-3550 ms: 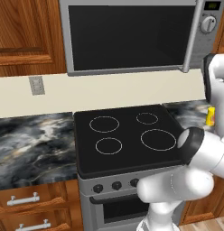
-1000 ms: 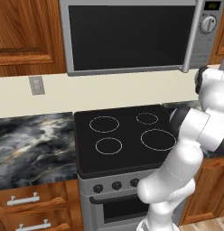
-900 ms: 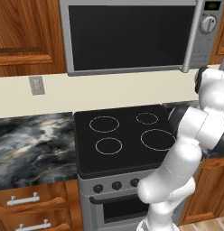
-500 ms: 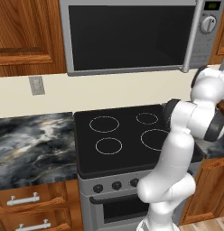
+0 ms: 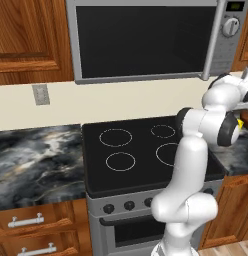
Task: Pick the cup and bowl from the counter and place them on the counter next to the sink.
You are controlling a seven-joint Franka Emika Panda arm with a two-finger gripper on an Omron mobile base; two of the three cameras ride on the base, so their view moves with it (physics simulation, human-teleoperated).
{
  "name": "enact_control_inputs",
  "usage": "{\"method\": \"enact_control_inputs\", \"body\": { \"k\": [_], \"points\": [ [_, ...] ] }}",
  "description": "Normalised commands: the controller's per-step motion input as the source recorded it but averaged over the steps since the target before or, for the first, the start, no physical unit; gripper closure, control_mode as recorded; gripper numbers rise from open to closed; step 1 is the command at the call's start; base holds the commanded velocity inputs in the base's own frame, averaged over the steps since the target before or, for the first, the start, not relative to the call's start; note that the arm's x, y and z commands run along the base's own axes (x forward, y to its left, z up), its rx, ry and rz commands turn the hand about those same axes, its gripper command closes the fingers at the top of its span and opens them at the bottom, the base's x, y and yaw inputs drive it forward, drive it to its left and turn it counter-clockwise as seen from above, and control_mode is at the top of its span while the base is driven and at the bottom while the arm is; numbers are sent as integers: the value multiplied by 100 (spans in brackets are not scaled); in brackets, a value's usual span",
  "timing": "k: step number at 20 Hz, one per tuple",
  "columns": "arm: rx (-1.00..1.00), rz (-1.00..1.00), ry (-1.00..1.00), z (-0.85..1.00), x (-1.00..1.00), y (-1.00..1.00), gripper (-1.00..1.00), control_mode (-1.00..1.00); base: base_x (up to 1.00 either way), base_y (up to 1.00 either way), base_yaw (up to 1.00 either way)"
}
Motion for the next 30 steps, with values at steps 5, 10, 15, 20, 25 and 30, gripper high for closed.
{"method": "enact_control_inputs", "body": {
  "k": [5, 10, 15, 20, 25, 30],
  "points": [
    [0, 0, 0, -6, 29, -23, -100, -100, 0, 0, 0],
    [0, 3, 0, 0, 13, -11, -100, -100, 0, 0, 0],
    [0, 2, 0, 0, 1, -11, -100, -100, 0, 0, 0],
    [0, 1, 0, 0, 0, -3, -100, -100, 0, 0, 0],
    [0, 0, 0, -7, 0, 0, -100, -100, 0, 0, 0],
    [0, 0, 0, -21, 4, 0, -100, -100, 0, 0, 0]
  ]
}}
